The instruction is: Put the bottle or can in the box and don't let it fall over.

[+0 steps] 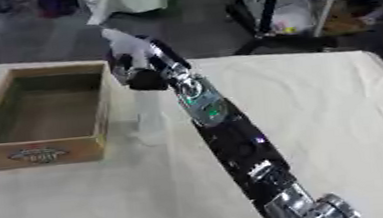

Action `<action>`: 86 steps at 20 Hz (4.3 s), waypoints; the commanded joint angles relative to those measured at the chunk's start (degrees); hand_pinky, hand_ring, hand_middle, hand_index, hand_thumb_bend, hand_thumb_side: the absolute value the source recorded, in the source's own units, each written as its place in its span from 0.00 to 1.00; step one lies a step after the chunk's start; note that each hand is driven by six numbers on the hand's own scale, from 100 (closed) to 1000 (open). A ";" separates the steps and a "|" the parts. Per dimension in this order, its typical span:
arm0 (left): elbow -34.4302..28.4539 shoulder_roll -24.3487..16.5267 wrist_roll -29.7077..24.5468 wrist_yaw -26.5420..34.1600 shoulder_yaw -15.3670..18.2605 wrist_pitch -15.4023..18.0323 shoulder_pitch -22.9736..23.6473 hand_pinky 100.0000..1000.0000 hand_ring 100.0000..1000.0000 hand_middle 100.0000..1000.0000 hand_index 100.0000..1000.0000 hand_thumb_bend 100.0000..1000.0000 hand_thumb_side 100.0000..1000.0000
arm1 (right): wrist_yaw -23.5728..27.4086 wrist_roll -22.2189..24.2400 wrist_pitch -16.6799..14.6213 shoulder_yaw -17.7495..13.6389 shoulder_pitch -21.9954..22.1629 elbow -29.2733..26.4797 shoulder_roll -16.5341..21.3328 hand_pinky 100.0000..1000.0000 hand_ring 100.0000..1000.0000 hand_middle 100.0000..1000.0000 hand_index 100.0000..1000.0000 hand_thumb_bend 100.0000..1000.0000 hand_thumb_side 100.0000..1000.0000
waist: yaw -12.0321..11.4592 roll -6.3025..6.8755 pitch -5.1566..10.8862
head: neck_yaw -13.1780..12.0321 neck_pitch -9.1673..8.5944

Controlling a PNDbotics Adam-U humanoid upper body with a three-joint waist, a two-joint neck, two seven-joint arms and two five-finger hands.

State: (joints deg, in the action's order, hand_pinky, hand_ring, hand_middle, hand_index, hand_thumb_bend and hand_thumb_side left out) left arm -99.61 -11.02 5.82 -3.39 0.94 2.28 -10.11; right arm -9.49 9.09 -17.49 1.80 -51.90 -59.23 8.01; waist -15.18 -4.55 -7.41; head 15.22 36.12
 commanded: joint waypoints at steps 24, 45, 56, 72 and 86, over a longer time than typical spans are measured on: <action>0.10 0.85 -3.47 2.64 -3.15 0.29 -4.54 0.53 1.00 0.88 0.85 0.35 0.68 | 14.07 -0.69 5.91 1.04 -9.42 -6.81 -1.27 0.61 0.56 0.24 0.49 0.00 0.07 | -9.82 0.74 2.67 | 6.12 -0.93; 0.54 1.37 -4.99 3.58 -4.36 0.47 -6.26 0.53 1.00 0.88 0.85 0.35 0.68 | 5.48 0.71 3.50 1.45 -4.91 -1.54 -6.68 0.61 0.67 0.39 0.63 0.00 0.22 | -10.83 -0.51 1.33 | 7.41 -1.53; 0.58 1.19 -4.98 3.45 -4.29 0.43 -5.86 0.53 1.00 0.88 0.85 0.35 0.68 | -8.73 4.60 0.60 1.28 -7.66 -0.65 -1.70 0.89 1.00 1.00 1.00 0.34 0.55 | -10.70 -0.78 1.36 | 7.54 -2.08; 0.87 0.70 -3.19 2.79 -2.30 0.44 -3.36 0.54 1.00 0.88 0.85 0.35 0.68 | 6.91 -1.29 1.22 0.80 -1.81 -12.57 6.51 0.81 0.99 1.00 1.00 0.16 0.50 | -3.94 -0.37 2.79 | 2.29 -1.05; 0.54 -0.75 -0.47 1.60 0.22 0.52 -0.02 0.54 1.00 0.88 0.85 0.35 0.68 | 22.91 -1.70 5.61 -2.89 30.38 -44.51 11.79 0.73 0.91 0.93 1.00 0.00 0.50 | 6.89 -0.53 3.92 | -7.76 2.95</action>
State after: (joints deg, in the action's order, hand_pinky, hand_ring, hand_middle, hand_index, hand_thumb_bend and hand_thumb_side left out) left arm -98.18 -10.62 4.96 -1.50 0.64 2.73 -9.82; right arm 13.90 7.86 -11.99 0.11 -21.16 -100.88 18.88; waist -8.09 -5.37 -4.42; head 8.24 38.70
